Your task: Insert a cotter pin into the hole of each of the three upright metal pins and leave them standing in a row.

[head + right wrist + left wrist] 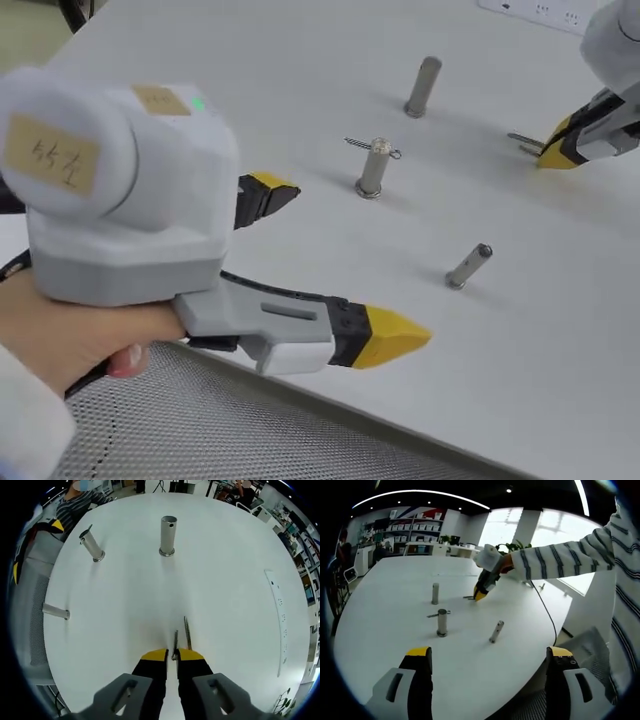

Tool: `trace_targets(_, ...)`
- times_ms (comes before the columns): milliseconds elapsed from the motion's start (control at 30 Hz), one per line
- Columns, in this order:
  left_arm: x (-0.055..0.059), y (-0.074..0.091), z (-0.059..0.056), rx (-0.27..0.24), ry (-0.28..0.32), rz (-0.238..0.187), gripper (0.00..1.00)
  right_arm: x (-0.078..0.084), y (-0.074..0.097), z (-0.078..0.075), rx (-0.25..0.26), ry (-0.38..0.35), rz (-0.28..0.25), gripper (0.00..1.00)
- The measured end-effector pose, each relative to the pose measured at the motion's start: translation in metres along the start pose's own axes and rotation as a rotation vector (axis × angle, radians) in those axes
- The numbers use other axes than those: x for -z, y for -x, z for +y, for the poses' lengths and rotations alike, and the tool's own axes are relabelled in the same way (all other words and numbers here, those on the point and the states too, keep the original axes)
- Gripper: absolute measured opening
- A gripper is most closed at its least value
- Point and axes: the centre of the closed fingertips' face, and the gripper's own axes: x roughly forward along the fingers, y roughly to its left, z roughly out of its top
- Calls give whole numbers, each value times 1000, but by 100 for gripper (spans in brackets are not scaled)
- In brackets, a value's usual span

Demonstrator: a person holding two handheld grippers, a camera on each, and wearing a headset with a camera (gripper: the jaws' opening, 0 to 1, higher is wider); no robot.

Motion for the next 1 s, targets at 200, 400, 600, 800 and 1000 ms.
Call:
trace_targets(200, 0, 1, 8, -18, 17, -9, 92, 0, -1, 2, 20, 47, 7, 0)
trace_targets(400, 1, 10, 17, -52, 25, -6, 93, -2, -2, 2, 44, 86, 22, 0)
trace_targets(600, 3, 12, 20, -63, 29, -5, 93, -2, -1, -1, 48, 48, 1, 0)
trace_targets(800, 7, 10, 17, -56, 29, 17, 92, -1, -1, -6, 93, 128, -4, 0)
trace_targets(1000, 8, 6, 14, -41, 24, 30, 92, 0, 7, -5, 127, 116, -40, 0)
